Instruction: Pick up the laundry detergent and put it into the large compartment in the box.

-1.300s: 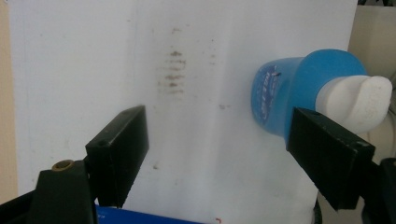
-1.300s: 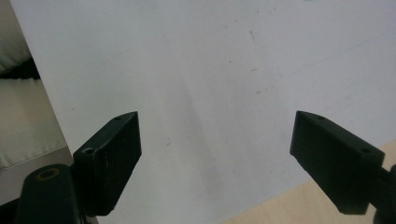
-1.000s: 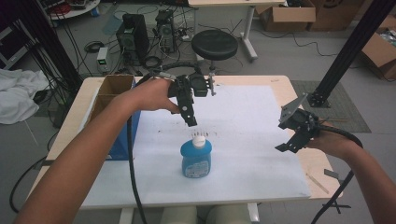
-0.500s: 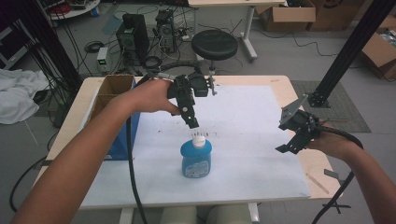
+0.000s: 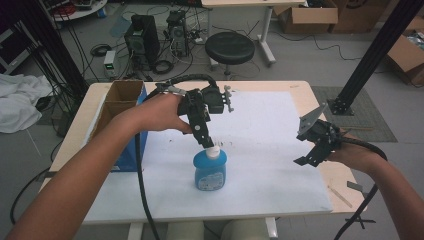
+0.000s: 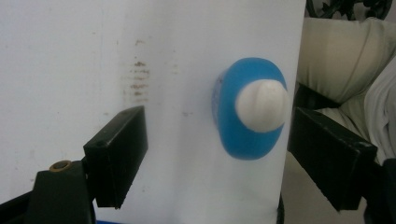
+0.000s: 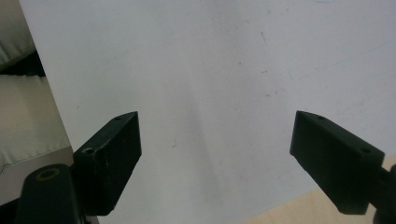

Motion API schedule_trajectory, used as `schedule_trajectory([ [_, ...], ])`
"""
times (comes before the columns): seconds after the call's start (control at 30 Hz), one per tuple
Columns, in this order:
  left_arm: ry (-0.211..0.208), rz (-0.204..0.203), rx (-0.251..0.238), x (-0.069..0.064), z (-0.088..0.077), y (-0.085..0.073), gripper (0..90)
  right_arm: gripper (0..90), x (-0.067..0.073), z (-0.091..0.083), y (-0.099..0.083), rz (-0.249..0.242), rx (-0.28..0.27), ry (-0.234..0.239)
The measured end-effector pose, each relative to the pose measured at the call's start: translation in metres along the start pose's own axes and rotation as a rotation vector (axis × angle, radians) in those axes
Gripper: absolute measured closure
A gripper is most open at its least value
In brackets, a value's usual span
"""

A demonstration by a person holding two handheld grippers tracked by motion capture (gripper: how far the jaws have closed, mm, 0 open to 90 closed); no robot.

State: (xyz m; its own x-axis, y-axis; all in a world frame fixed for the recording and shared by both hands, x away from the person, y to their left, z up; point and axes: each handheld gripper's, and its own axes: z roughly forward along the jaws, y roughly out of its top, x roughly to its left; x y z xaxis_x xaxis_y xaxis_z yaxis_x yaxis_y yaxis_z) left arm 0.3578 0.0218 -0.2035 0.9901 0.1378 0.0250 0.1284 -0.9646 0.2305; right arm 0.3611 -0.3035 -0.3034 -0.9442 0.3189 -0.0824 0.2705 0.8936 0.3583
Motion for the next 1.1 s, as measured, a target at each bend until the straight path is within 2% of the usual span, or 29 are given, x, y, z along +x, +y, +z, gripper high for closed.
schedule_trajectory([
  [0.17,-0.013,0.002,-0.02,-0.007,0.002,-0.002,20.7,16.1,0.0,-0.002,0.0,-0.005,0.0,-0.003],
  [0.67,-0.021,0.022,0.011,-0.024,0.018,0.005,20.2,16.5,0.005,0.0,-0.002,-0.01,-0.004,-0.006],
  [1.1,-0.03,0.021,0.051,-0.027,0.039,0.009,19.8,16.5,0.006,0.003,0.0,-0.017,-0.002,-0.003],
])
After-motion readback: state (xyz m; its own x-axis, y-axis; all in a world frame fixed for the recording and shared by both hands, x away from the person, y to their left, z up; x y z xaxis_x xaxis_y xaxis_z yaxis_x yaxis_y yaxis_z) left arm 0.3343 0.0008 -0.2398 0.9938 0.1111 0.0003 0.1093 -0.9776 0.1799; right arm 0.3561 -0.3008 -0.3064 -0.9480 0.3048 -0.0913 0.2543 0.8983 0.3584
